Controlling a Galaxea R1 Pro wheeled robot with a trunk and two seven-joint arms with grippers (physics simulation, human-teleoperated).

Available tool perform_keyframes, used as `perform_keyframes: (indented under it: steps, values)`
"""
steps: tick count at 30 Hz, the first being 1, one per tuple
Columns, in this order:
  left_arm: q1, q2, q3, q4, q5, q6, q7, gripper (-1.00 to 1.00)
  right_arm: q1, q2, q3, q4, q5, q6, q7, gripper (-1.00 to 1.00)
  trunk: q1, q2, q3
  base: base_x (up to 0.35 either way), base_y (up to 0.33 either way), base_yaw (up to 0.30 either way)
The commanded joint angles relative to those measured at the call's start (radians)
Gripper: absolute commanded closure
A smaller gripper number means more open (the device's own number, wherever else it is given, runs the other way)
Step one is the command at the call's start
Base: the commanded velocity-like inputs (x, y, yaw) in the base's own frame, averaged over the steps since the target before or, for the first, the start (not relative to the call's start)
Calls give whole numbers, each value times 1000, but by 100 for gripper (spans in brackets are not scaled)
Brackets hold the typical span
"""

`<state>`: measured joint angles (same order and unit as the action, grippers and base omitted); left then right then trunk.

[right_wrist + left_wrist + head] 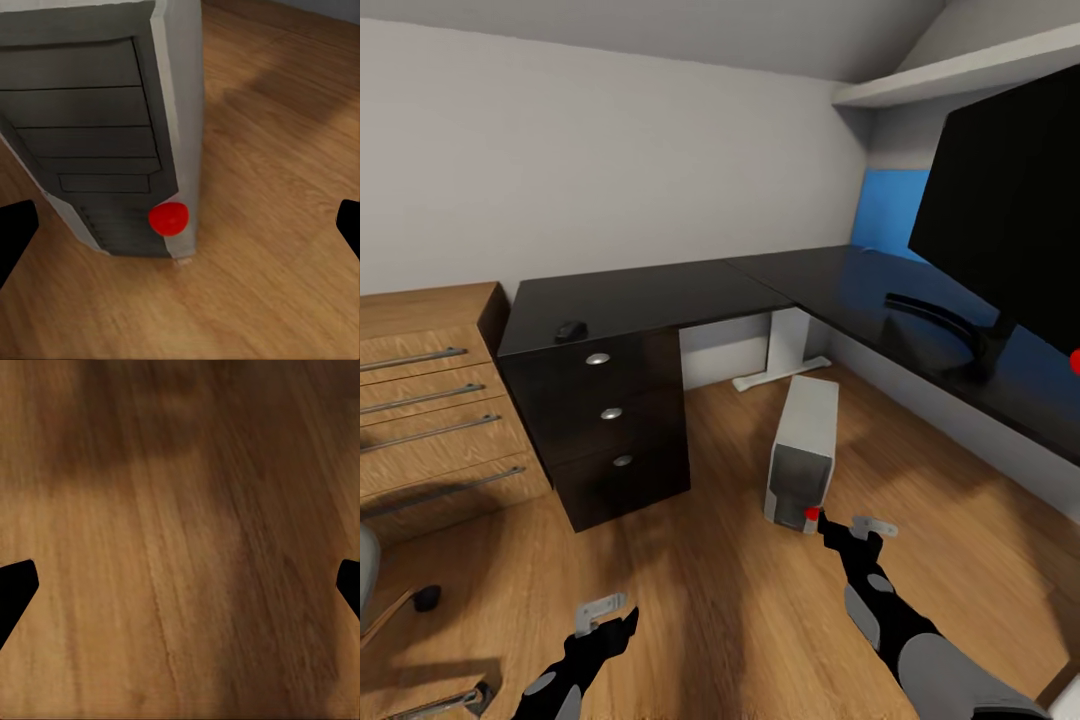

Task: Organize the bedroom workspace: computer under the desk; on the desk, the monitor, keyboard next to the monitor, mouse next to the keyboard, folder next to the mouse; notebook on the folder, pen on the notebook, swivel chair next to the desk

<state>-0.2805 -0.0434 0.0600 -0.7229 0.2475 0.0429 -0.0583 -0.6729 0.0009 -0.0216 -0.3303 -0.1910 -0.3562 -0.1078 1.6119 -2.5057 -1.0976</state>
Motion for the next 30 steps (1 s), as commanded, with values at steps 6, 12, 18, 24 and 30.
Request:
perform_keyframes:
  steps: [6, 12, 18, 24, 30]
  values:
    - [0, 0, 5, 3, 10, 3, -6, -100, 0, 4, -1, -50, -4, -5, -35, -100, 2, -2, -24, 0, 0, 0]
    - [0, -1, 4, 21, 9, 3, -4, -100, 0, 3, 0, -62, -2, -17, -60, -100, 5, -3, -47, 0, 0, 0]
    - [0, -3, 4, 31, 9, 3, -4, -100, 0, 5, 0, -64, 39, -44, -63, -100, 7, -4, -67, 0, 0, 0]
    - [0, -2, 4, 34, 9, 3, -6, -100, 1, 9, 0, -61, 113, -89, -68, -100, 7, -4, -67, 0, 0, 0]
    - [0, 0, 4, 38, 10, 3, -6, -100, 2, 16, 1, -46, 138, -112, -71, -100, 7, -4, -67, 0, 0, 0]
